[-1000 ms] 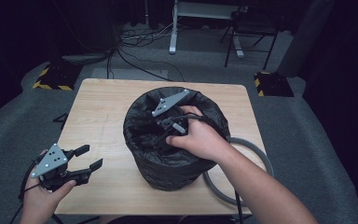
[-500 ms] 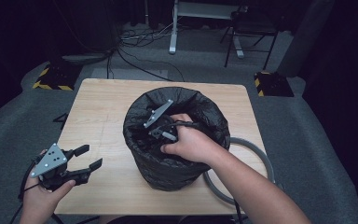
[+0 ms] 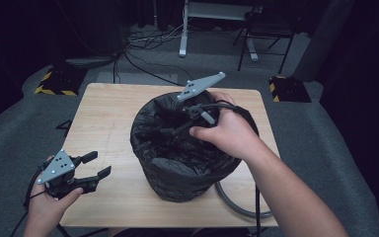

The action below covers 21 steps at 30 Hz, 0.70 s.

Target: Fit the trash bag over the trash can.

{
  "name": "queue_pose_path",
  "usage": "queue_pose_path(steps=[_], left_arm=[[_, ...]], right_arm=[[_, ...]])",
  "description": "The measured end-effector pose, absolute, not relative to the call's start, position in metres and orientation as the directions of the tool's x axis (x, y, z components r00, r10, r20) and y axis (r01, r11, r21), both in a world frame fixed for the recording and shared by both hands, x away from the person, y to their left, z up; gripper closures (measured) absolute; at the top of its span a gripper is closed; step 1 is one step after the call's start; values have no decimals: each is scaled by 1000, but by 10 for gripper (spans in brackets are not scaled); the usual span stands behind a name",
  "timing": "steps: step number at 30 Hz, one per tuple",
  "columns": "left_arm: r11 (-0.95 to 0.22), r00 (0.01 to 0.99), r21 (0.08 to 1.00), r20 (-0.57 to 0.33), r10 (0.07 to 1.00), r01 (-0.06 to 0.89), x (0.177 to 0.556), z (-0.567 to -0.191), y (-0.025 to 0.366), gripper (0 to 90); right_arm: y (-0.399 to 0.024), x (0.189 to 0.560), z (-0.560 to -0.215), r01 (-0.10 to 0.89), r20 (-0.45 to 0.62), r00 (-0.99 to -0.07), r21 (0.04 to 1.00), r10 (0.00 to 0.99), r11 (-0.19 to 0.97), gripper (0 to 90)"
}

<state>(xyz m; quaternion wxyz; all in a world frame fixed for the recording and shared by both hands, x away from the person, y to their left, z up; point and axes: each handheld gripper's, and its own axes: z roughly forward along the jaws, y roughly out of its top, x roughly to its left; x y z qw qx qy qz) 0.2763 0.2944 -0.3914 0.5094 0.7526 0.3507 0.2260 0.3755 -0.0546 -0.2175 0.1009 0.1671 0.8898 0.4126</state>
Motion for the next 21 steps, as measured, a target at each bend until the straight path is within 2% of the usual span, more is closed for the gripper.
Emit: queue_pose_path(steps=[21], left_arm=[[-244, 639, 918, -12, 769, 312, 285, -396, 298, 325]], right_arm=[[-171, 365, -196, 271, -54, -836, 824, 546, 498, 157]])
